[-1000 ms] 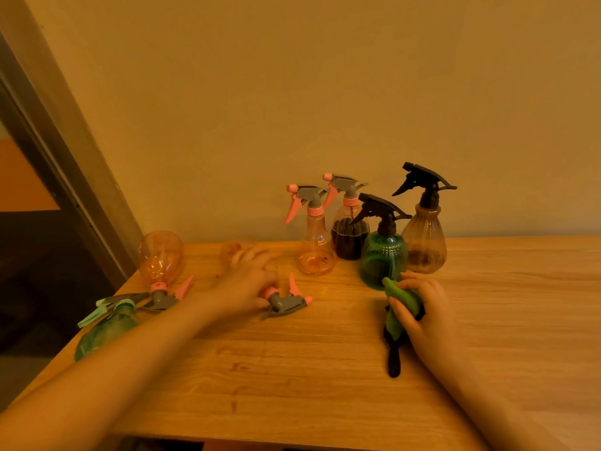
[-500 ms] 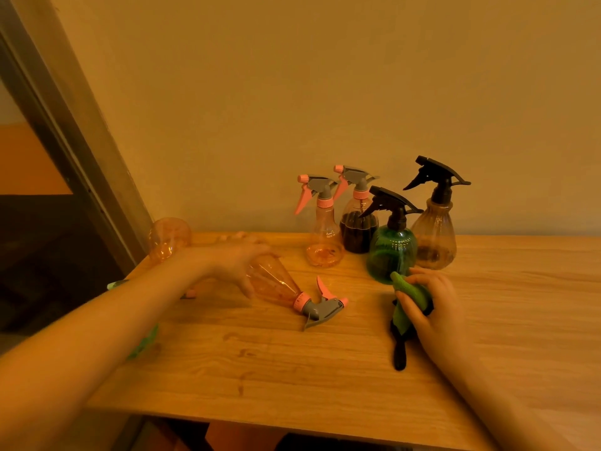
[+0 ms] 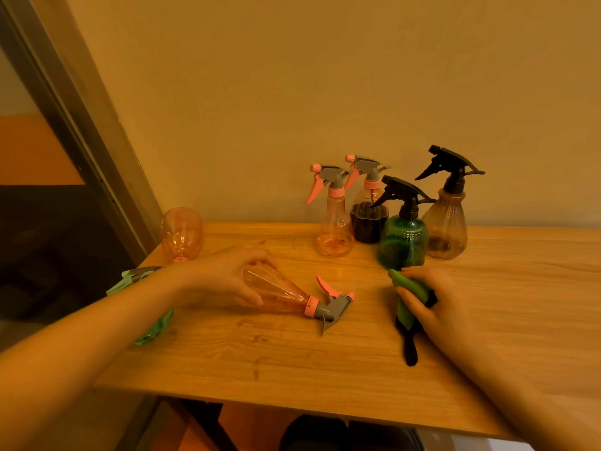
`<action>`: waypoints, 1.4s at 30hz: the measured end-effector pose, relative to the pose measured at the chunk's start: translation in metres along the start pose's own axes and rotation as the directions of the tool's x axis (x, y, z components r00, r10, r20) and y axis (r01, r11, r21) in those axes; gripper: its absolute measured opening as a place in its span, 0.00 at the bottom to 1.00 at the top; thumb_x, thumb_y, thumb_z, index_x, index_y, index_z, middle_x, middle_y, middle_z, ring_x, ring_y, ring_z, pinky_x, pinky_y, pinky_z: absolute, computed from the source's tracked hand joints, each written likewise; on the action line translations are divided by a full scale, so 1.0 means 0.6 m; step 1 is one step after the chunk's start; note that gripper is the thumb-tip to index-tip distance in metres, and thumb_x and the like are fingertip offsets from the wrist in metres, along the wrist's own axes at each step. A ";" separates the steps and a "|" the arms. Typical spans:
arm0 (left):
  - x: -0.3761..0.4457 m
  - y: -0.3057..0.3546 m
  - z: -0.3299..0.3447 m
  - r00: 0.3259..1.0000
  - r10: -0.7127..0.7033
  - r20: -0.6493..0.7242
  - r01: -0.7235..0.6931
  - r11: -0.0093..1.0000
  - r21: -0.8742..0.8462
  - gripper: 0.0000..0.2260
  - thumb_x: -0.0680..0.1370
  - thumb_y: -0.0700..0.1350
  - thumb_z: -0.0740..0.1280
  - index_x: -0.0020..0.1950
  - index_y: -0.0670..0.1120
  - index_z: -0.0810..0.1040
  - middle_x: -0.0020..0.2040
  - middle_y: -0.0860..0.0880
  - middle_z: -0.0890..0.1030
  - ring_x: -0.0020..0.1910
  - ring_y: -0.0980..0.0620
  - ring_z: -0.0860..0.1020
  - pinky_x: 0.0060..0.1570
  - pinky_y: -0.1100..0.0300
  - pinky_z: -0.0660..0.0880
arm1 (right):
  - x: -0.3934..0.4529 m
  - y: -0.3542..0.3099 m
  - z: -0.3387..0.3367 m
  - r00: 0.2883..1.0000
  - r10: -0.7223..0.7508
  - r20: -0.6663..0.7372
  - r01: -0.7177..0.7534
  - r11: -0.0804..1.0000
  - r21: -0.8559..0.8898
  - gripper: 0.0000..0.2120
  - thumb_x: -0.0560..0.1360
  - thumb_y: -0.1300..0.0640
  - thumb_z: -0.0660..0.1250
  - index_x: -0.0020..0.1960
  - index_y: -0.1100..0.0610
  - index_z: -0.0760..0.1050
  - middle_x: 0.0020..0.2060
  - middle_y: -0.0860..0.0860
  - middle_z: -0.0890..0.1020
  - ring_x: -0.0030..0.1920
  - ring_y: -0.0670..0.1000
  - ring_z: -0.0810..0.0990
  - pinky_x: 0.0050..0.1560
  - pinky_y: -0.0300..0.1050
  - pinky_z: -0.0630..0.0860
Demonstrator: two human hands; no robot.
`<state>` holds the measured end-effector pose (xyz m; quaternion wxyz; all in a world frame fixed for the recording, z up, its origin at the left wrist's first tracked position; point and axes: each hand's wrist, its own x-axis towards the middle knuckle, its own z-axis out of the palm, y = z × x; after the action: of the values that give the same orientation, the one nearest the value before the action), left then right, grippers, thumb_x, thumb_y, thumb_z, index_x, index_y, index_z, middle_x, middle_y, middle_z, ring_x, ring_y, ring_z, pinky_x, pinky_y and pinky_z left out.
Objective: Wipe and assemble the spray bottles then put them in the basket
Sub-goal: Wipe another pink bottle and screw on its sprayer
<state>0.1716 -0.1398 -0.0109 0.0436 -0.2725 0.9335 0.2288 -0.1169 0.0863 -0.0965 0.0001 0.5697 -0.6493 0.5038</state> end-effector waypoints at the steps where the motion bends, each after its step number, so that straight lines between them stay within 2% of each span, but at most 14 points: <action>1: -0.004 -0.001 0.002 1.000 0.001 -0.007 -0.001 1.000 -0.001 0.29 0.67 0.52 0.77 0.63 0.62 0.68 0.62 0.60 0.68 0.61 0.58 0.68 0.57 0.66 0.69 | 0.002 -0.003 0.005 1.000 0.004 0.027 -0.004 1.000 0.006 0.14 0.71 0.60 0.72 0.54 0.48 0.76 0.50 0.40 0.77 0.53 0.39 0.75 0.52 0.29 0.70; 5: -0.006 -0.001 0.003 1.000 0.017 -0.025 -0.016 1.000 0.005 0.29 0.65 0.53 0.78 0.61 0.64 0.68 0.60 0.62 0.68 0.60 0.58 0.69 0.58 0.60 0.70 | 0.019 -0.024 0.044 0.993 -0.022 0.112 0.023 1.000 -0.009 0.14 0.72 0.57 0.71 0.57 0.50 0.77 0.52 0.43 0.76 0.56 0.37 0.73 0.56 0.28 0.68; 8: -0.003 0.000 -0.002 1.000 0.018 0.001 -0.018 1.000 0.007 0.28 0.66 0.53 0.77 0.60 0.65 0.67 0.59 0.63 0.68 0.57 0.62 0.69 0.53 0.67 0.69 | 0.038 -0.052 0.078 0.988 -0.047 0.150 0.051 0.999 -0.018 0.14 0.72 0.54 0.71 0.58 0.52 0.78 0.53 0.43 0.75 0.54 0.36 0.73 0.55 0.26 0.68; 12: 0.002 -0.003 -0.004 1.000 0.023 0.011 -0.023 0.999 0.027 0.28 0.66 0.52 0.77 0.61 0.63 0.67 0.58 0.62 0.68 0.57 0.62 0.68 0.49 0.73 0.66 | 0.060 -0.079 0.117 0.971 -0.072 0.228 0.077 0.997 -0.010 0.14 0.74 0.53 0.69 0.59 0.52 0.78 0.54 0.44 0.77 0.54 0.40 0.73 0.55 0.35 0.73; 16: 0.004 -0.007 -0.004 0.999 0.035 0.015 -0.035 0.999 0.041 0.29 0.67 0.52 0.77 0.63 0.61 0.68 0.60 0.61 0.67 0.59 0.61 0.67 0.49 0.76 0.64 | 0.066 -0.068 0.137 0.920 -0.042 0.389 0.075 0.995 -0.069 0.16 0.77 0.53 0.66 0.64 0.48 0.74 0.65 0.45 0.74 0.64 0.44 0.71 0.63 0.42 0.70; 19: 0.005 -0.010 -0.003 0.999 0.045 0.016 -0.046 0.998 0.045 0.29 0.68 0.53 0.76 0.65 0.61 0.68 0.61 0.61 0.67 0.59 0.61 0.67 0.49 0.76 0.64 | 0.059 -0.057 0.133 0.865 -0.068 0.497 0.116 0.991 -0.066 0.19 0.78 0.55 0.62 0.68 0.46 0.70 0.70 0.44 0.69 0.69 0.42 0.66 0.68 0.42 0.65; 22: 0.007 -0.013 -0.002 0.999 0.034 0.019 -0.034 0.999 0.030 0.28 0.67 0.54 0.76 0.62 0.64 0.66 0.61 0.61 0.67 0.59 0.60 0.67 0.51 0.72 0.66 | 0.053 -0.051 0.117 0.847 -0.099 0.523 0.164 0.983 -0.079 0.18 0.79 0.56 0.61 0.68 0.48 0.71 0.70 0.44 0.69 0.70 0.43 0.66 0.69 0.40 0.64; 26: 0.008 -0.012 -0.005 0.999 0.027 0.036 -0.028 0.999 0.016 0.28 0.67 0.55 0.76 0.62 0.65 0.66 0.61 0.62 0.68 0.59 0.60 0.68 0.52 0.68 0.68 | 0.034 -0.038 0.085 0.832 -0.135 0.537 0.228 0.967 -0.109 0.19 0.78 0.50 0.58 0.69 0.48 0.71 0.68 0.44 0.71 0.68 0.42 0.68 0.68 0.40 0.66; 31: 0.008 -0.011 -0.007 0.998 0.049 0.038 -0.050 0.999 0.014 0.29 0.66 0.55 0.77 0.62 0.64 0.67 0.61 0.60 0.69 0.59 0.60 0.70 0.54 0.68 0.69 | 0.017 -0.027 0.051 0.859 -0.124 0.497 0.236 0.957 -0.168 0.17 0.78 0.53 0.63 0.66 0.50 0.74 0.65 0.47 0.74 0.65 0.47 0.73 0.65 0.45 0.71; 36: 0.010 -0.011 -0.009 0.997 0.057 0.049 -0.058 0.998 0.034 0.29 0.67 0.55 0.76 0.64 0.62 0.67 0.62 0.59 0.69 0.61 0.59 0.69 0.52 0.71 0.68 | 0.011 -0.056 0.064 0.880 -0.224 0.419 0.283 0.955 -0.084 0.19 0.78 0.47 0.58 0.66 0.51 0.74 0.65 0.48 0.74 0.64 0.44 0.71 0.65 0.36 0.68; 39: 0.010 -0.012 -0.008 0.998 0.059 0.039 -0.060 0.997 0.044 0.29 0.66 0.56 0.77 0.63 0.63 0.67 0.61 0.59 0.69 0.60 0.59 0.69 0.55 0.67 0.69 | 0.011 -0.066 0.086 0.867 -0.253 0.429 0.316 0.945 -0.081 0.19 0.79 0.47 0.56 0.65 0.52 0.75 0.66 0.48 0.73 0.67 0.45 0.70 0.66 0.39 0.68; 42: 0.009 -0.010 -0.008 0.998 0.058 0.037 -0.060 0.997 0.053 0.29 0.66 0.55 0.77 0.64 0.62 0.68 0.62 0.58 0.69 0.60 0.59 0.69 0.56 0.66 0.69 | 0.005 -0.057 0.093 0.863 -0.204 0.462 0.270 0.960 -0.081 0.21 0.78 0.45 0.54 0.67 0.50 0.73 0.68 0.47 0.71 0.69 0.45 0.67 0.68 0.44 0.68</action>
<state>0.1705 -0.1488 -0.0102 0.0609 -0.2395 0.9460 0.2097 -0.0606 0.0532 -0.0997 -0.0472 0.7446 -0.5909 0.3069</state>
